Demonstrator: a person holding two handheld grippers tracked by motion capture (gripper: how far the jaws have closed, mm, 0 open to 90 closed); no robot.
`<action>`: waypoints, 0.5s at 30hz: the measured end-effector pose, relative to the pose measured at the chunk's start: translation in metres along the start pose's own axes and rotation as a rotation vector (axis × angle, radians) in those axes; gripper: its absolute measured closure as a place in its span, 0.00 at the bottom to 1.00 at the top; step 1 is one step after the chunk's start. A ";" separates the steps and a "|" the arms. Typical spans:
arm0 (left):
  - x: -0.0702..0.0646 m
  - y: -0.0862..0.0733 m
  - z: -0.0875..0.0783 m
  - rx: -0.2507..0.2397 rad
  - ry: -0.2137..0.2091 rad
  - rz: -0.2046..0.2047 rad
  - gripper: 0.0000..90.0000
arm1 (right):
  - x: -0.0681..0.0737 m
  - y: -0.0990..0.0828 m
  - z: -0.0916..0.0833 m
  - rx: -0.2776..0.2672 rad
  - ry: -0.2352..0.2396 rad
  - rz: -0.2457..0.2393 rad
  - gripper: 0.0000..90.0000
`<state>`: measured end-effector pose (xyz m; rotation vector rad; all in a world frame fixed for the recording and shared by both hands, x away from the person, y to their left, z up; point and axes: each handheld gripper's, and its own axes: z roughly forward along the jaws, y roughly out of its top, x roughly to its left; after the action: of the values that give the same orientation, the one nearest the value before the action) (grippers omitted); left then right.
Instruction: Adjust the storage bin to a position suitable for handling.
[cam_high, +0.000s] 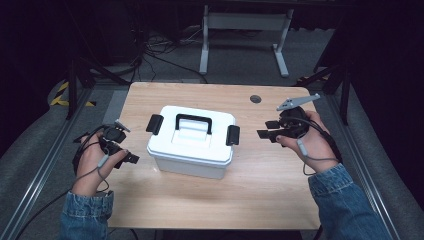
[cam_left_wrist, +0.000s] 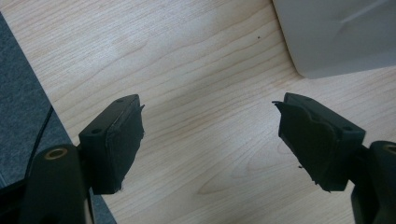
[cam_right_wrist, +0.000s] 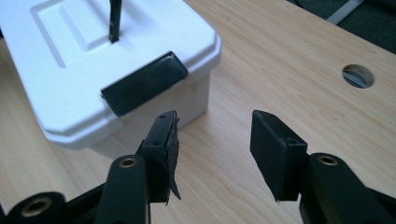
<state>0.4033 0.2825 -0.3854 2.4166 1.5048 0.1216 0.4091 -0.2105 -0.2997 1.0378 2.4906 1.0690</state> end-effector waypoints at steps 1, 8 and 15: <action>0.000 0.000 0.000 0.003 -0.001 0.001 0.25 | 0.002 0.004 0.002 -0.005 0.006 -0.002 0.59; 0.001 0.000 -0.001 -0.002 -0.001 0.003 0.25 | 0.013 0.030 0.013 -0.012 0.024 -0.054 0.57; 0.004 0.002 0.000 0.000 -0.009 -0.005 0.25 | 0.025 0.051 0.030 0.002 0.059 -0.095 0.53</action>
<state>0.4065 0.2857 -0.3850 2.4097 1.5066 0.1097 0.4312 -0.1521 -0.2834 0.8916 2.5592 1.0843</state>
